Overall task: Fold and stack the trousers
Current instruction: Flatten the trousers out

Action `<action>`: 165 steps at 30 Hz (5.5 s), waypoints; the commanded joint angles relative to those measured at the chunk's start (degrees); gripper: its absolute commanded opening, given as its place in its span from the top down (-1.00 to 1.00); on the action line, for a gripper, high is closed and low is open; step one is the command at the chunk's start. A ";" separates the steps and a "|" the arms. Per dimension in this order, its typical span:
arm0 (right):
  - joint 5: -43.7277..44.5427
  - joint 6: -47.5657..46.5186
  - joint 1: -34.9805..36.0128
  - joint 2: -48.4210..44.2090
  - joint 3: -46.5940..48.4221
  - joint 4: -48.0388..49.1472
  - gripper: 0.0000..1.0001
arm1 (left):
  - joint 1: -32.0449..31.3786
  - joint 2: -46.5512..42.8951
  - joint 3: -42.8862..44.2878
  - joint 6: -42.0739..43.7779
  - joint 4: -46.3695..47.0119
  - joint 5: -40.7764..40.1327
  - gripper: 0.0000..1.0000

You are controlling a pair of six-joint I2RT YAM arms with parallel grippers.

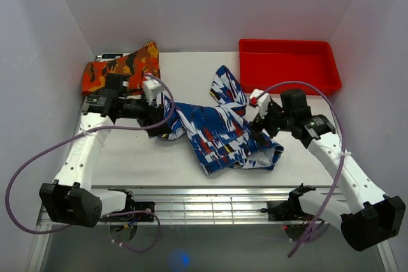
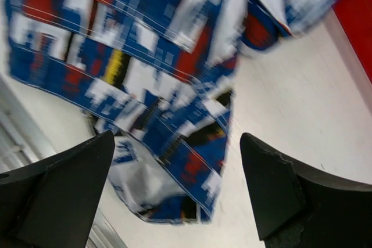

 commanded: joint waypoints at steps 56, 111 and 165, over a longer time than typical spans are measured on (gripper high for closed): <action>-17.77 -36.34 -35.42 -4.04 -10.94 -24.15 -0.78 | -34.27 25.12 14.46 -2.42 32.78 -29.64 1.00; -9.35 -4.00 -29.79 4.66 49.77 21.10 0.85 | -7.89 -5.97 26.78 -12.20 65.20 -25.87 1.00; -0.57 -0.66 -10.21 22.81 18.05 40.88 0.85 | -6.84 -12.85 -14.44 -12.09 48.35 -64.87 1.00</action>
